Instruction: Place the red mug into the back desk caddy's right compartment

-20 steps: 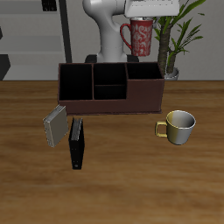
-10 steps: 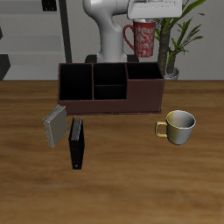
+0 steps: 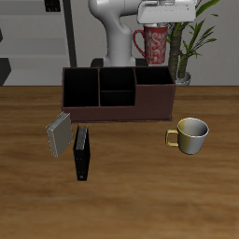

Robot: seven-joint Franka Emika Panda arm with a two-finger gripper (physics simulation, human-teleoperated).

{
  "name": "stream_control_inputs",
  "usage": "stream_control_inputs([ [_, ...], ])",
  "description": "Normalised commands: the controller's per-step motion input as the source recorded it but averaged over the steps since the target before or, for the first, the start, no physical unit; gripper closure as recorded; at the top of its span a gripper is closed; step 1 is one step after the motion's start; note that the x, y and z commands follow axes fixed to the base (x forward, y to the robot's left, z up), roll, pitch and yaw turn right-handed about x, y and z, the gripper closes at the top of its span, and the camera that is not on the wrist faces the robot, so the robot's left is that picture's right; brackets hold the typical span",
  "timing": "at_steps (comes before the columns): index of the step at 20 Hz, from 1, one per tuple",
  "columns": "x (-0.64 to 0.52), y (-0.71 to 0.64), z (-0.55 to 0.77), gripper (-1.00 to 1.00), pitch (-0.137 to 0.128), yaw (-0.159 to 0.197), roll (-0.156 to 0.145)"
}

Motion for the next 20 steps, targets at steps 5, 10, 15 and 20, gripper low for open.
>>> stream_control_inputs([
  [5,0.08,0.04,-0.16,1.00,0.013,-0.026,0.011],
  [10,0.10,-0.02,-0.13,1.00,0.006,-0.002,0.001],
  [15,0.13,-0.02,-0.22,1.00,0.038,-0.031,-0.001],
  [20,0.02,0.00,-0.13,1.00,0.015,-0.017,0.006],
])
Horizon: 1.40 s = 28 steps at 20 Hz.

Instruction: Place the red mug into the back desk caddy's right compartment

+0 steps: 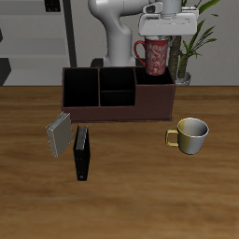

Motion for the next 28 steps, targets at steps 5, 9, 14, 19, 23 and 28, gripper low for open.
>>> stream_control_inputs([
  [5,0.05,0.04,-0.19,1.00,0.031,-0.020,0.019],
  [9,0.04,0.04,-0.17,1.00,0.020,-0.022,0.021],
  [14,0.10,-0.02,-0.17,1.00,0.015,-0.032,0.010],
  [19,0.07,-0.01,-0.20,1.00,0.027,-0.026,0.033],
  [23,0.02,0.06,-0.15,1.00,0.021,-0.016,0.026],
  [28,0.03,0.10,-0.18,1.00,0.026,-0.041,0.027],
])
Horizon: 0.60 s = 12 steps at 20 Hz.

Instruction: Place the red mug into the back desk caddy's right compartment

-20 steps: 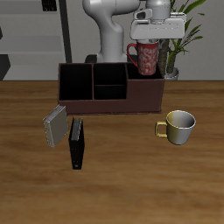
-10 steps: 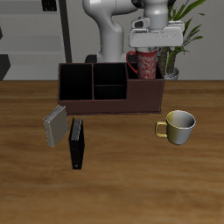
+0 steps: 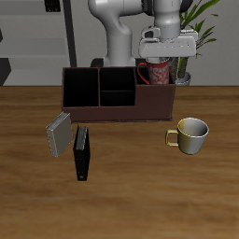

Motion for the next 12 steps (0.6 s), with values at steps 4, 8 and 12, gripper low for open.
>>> stream_control_inputs([
  [4,0.05,0.08,-0.11,1.00,0.023,-0.011,0.021],
  [8,0.15,0.01,-0.04,1.00,0.013,-0.010,-0.010],
  [12,0.33,-0.14,-0.17,1.00,0.061,-0.038,-0.033],
])
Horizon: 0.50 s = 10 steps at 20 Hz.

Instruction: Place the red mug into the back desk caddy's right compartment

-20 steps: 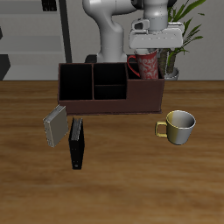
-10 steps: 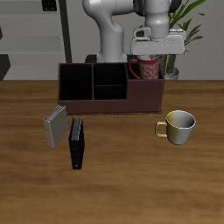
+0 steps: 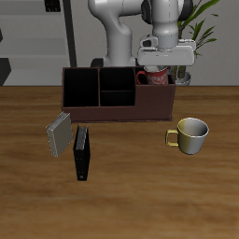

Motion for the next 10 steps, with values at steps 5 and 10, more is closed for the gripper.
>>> stream_control_inputs([
  [5,0.30,-0.02,-0.15,-1.00,0.045,-0.031,-0.011],
  [10,-0.01,-0.04,-0.03,-1.00,0.026,-0.021,-0.002],
])
